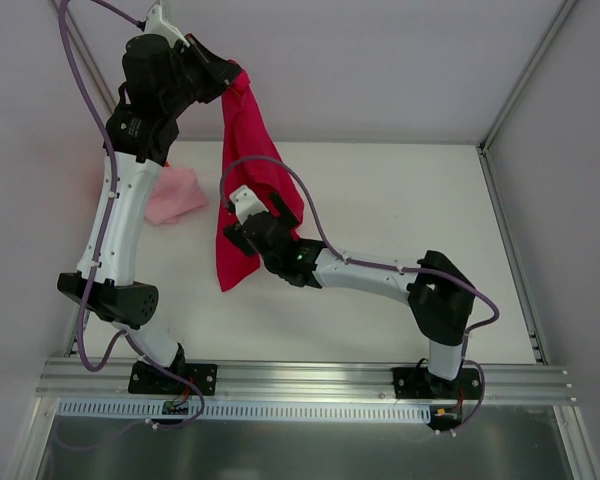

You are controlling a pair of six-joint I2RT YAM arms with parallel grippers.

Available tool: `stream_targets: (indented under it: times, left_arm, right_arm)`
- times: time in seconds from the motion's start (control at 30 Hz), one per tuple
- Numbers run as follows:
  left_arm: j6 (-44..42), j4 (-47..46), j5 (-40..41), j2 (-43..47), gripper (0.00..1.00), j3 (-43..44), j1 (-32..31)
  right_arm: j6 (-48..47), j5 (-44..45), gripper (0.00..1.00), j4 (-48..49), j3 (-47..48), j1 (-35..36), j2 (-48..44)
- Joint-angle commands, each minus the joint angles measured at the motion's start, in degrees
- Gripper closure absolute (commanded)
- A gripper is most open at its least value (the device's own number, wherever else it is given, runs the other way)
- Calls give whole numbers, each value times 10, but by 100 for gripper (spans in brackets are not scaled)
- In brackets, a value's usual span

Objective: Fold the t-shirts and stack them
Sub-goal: Flatten out the tshirt

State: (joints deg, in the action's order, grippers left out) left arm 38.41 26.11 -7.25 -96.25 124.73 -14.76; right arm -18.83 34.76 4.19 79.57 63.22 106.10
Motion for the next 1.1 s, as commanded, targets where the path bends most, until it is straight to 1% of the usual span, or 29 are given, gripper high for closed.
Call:
stream_targets:
  times: [0.0, 0.07, 0.1, 0.13, 0.2, 0.23, 0.33, 0.47, 0.67, 0.83, 0.93, 1.07]
  left_arm:
    - [-12, -28, 13, 24, 100, 2, 4]
    - [-19, -26, 17, 25, 100, 3, 6]
    - [-23, -26, 18, 24, 100, 3, 7]
    - [-23, -26, 19, 23, 100, 2, 7]
    - [-22, -26, 19, 21, 100, 1, 9]
    - [-21, -28, 18, 21, 100, 1, 10]
    - [-20, -32, 13, 19, 100, 2, 9]
    - [-21, -29, 14, 16, 100, 0, 9]
    - [-11, -33, 10, 7, 100, 3, 10]
    - [-7, -26, 0, -8, 100, 17, 6]
    - [-15, -21, 2, -11, 100, 15, 0]
    - [-19, -22, 4, -8, 100, 3, -4]
  right_arm:
    - [-95, 113, 0, 118, 32, 25, 4]
    - [-112, 116, 0, 133, 23, 37, -12]
    - [-75, 116, 0, 103, 33, 36, -17]
    - [-48, 88, 0, 76, 39, 36, -26]
    - [6, 57, 0, 42, 36, 35, -32]
    - [18, 48, 0, 36, 29, 35, -30]
    - [56, 15, 0, 20, 13, 35, -13]
    - [96, -52, 0, 17, -2, 35, 32]
    - [180, -152, 0, 56, 6, 38, 107]
    - [180, -181, 0, 81, 39, 51, 192]
    - [167, -194, 0, 82, 59, 51, 219]
    - [149, -208, 1, 72, 86, 51, 230]
